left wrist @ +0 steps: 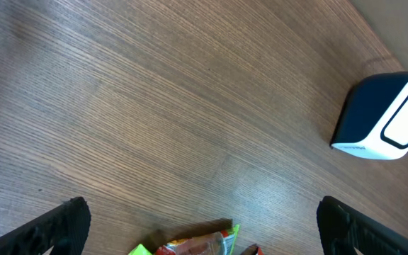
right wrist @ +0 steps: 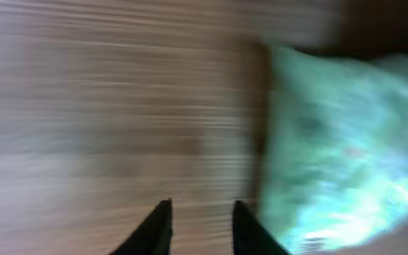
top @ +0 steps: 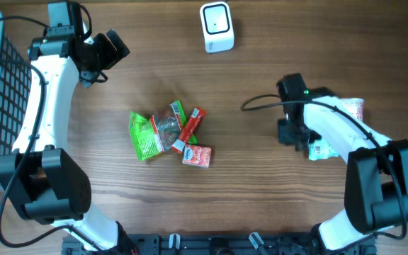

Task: Scan the item barcode
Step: 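Place the mint-green packet beside the noodle cup and release, then reach the right gripper to the red Kleenex pack and grasp it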

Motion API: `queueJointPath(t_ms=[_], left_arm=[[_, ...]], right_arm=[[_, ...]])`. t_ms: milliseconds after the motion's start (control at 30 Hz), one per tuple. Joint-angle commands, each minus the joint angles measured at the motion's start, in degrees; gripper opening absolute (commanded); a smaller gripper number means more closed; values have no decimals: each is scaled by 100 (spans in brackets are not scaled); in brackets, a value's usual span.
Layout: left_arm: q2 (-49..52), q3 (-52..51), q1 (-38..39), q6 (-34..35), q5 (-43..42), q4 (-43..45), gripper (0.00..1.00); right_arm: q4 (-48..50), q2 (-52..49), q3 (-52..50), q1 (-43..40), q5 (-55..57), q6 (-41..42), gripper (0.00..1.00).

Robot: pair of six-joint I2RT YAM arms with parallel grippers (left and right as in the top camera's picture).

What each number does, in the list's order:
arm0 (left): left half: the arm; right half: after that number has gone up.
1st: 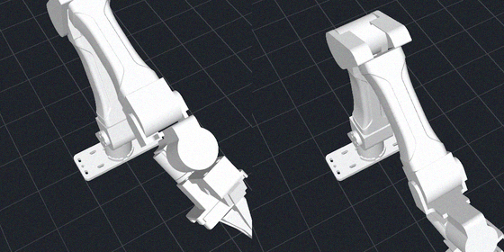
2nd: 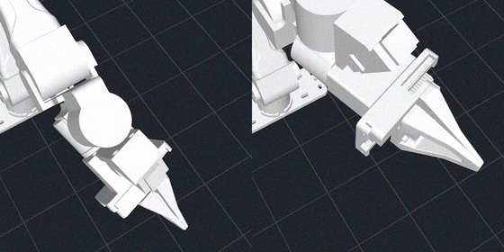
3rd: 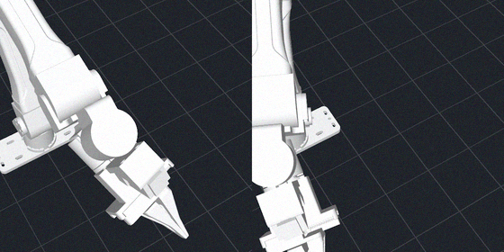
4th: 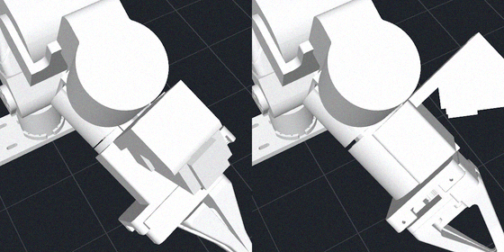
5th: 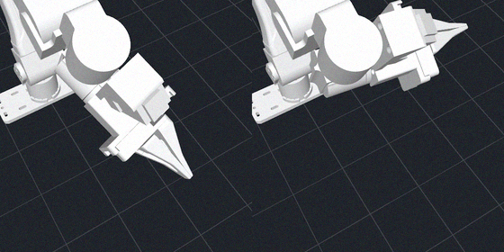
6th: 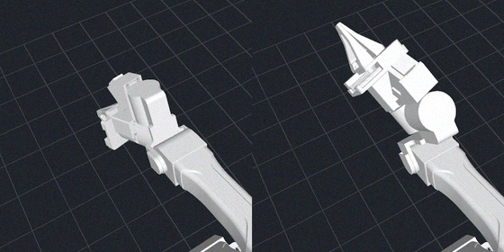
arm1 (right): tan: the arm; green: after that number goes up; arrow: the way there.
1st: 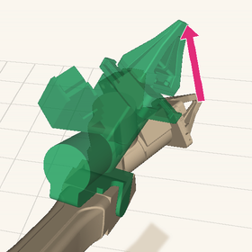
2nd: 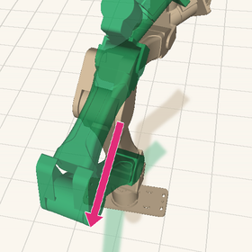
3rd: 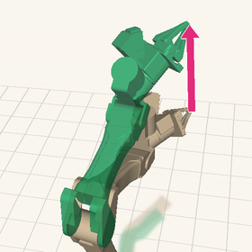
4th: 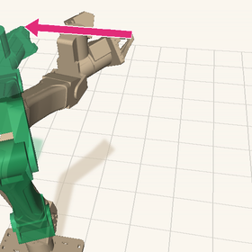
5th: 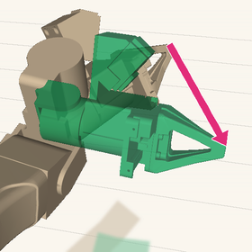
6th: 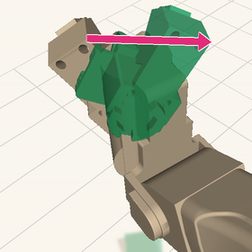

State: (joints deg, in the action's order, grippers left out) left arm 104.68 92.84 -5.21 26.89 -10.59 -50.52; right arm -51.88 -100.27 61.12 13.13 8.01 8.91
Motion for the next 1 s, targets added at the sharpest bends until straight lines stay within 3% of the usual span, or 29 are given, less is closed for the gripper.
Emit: queueJointPath(t_ms=[0, 33, 133, 200, 367, 467, 633, 733, 967], left_arm=[[2, 15, -22, 13, -28, 4, 100], [0, 15, -22, 13, -28, 4, 100], [2, 15, -22, 13, -28, 4, 100], [2, 15, -22, 13, -28, 4, 100], [2, 15, -22, 13, -28, 4, 100], [0, 15, -22, 13, -28, 4, 100], [0, 15, -22, 13, -28, 4, 100], [2, 15, -22, 13, -28, 4, 100], [2, 15, -22, 13, -28, 4, 100]], right_arm=[[28, 299, 750, 352, -2796, -1075, 35], [151, 439, 782, 706, -3342, -1357, 36], [363, 601, 782, 2048, -2988, -1331, 39], [542, 599, 772, 3228, -2057, -1187, 41], [1309, 503, 566, 4883, 352, -876, 50], [1513, 361, 566, 4723, 269, -837, 51], [1563, 304, 566, 3521, -1840, -1521, 56], [1508, 168, 564, 2964, -2006, -1650, 56], [1462, -649, 560, 2214, -4111, -2435, 50]])
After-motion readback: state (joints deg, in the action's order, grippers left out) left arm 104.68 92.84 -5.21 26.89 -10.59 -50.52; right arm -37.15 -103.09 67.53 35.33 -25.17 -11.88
